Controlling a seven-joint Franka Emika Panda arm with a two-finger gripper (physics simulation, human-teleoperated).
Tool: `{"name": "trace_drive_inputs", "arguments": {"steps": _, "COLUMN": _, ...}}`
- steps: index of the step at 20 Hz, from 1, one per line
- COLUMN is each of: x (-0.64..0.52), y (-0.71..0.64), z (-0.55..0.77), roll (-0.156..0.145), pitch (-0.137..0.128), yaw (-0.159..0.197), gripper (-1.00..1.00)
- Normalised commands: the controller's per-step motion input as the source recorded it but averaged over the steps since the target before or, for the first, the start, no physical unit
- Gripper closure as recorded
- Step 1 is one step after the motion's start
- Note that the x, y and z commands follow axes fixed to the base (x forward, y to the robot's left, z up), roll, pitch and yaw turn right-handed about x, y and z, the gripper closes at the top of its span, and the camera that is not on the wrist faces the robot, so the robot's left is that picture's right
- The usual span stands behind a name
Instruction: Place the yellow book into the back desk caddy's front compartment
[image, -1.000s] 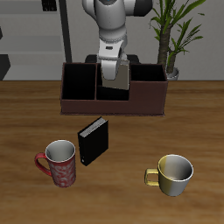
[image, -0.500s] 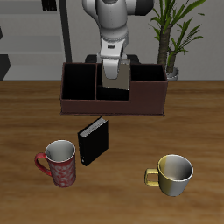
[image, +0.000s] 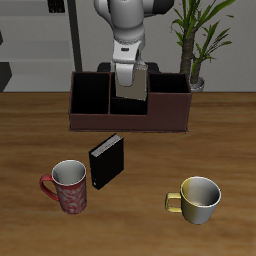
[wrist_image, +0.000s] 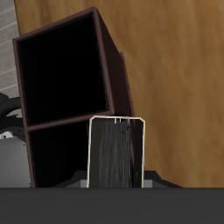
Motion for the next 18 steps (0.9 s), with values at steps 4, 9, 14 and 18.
{"name": "trace_drive_inputs", "arguments": {"steps": 4, "x": -0.08, "y": 0.00, "z": 0.05, "roll": -0.010, "pitch": -0.008, "yaw": 0.013, "gripper": 1.00}}
{"name": "trace_drive_inputs", "arguments": {"steps": 9, "x": -0.01, "y": 0.06, "z": -0.08, "roll": 0.009, "pitch": 0.013, "yaw": 0.019, "gripper": 1.00}}
{"name": "trace_drive_inputs", "arguments": {"steps": 14, "x": -0.03, "y": 0.07, "z": -0.05, "roll": 0.010, "pitch": 0.000, "yaw": 0.022, "gripper": 1.00}}
{"name": "trace_drive_inputs", "arguments": {"steps": 18, "x": -0.08, "y": 0.21, "z": -0.12, "roll": 0.012, "pitch": 0.014, "yaw": 0.033, "gripper": 1.00}}
